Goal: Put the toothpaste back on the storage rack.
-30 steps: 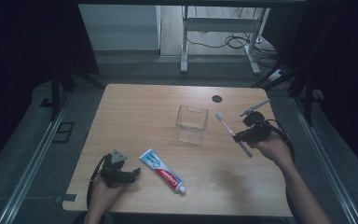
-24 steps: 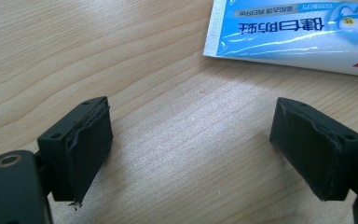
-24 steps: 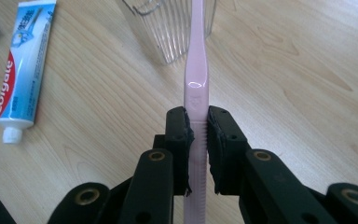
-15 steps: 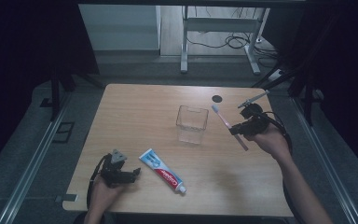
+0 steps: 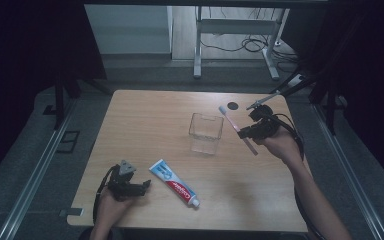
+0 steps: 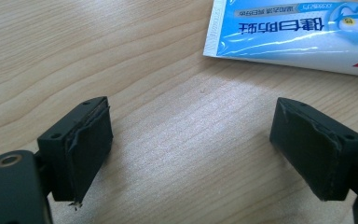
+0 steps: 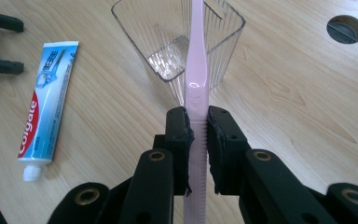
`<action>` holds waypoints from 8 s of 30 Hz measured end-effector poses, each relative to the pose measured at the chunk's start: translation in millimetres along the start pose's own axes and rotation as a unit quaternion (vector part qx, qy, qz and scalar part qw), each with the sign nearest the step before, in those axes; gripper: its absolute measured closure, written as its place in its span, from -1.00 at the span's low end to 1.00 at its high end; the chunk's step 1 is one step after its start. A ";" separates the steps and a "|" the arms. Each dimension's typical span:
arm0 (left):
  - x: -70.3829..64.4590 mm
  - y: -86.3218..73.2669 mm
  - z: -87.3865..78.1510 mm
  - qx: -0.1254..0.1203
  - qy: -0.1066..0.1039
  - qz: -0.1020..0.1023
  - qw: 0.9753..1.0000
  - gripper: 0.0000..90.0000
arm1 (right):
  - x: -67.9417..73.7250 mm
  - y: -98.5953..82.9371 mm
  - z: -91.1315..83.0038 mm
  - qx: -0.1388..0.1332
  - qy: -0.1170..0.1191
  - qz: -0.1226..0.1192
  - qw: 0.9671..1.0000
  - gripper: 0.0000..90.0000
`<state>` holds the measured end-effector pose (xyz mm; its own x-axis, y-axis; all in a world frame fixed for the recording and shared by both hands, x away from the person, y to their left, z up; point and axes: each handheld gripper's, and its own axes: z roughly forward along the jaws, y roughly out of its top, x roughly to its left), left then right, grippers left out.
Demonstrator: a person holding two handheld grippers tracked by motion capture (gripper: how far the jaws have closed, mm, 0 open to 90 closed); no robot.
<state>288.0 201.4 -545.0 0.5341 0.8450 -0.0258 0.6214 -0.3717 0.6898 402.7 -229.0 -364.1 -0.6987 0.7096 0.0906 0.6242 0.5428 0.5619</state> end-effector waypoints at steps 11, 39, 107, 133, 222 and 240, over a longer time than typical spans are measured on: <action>0.1 0.0 0.0 0.000 0.000 0.000 1.000 -0.71 | 2.8 14.9 10.6 -0.014 0.003 -0.005 1.000 0.74; 0.1 0.0 0.0 0.000 0.000 0.000 1.000 -0.71 | 7.4 53.3 41.3 -0.055 0.005 -0.006 0.998 0.74; 0.1 0.0 -0.2 0.001 0.000 0.001 1.000 -0.71 | 10.1 50.4 142.8 -0.014 0.005 0.002 1.000 0.73; 0.1 0.0 -0.2 0.002 0.000 0.001 1.000 -0.71 | 11.4 45.3 129.5 -0.035 0.009 -0.012 0.999 0.31; -0.3 -0.2 -0.1 0.001 -0.001 -0.001 1.000 -0.71 | 22.3 -83.8 49.2 -0.091 -0.035 -0.063 0.993 -1.00; -0.3 -0.2 -0.1 0.001 0.000 -0.002 1.000 -0.71 | 23.3 -124.2 53.2 -0.088 -0.047 -0.046 0.994 -1.00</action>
<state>287.7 201.2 -545.1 0.5323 0.8460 -0.0290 0.6243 -0.3692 0.6885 327.6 -255.9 -475.5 -0.7094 0.7036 -0.0409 0.4826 0.5272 0.6994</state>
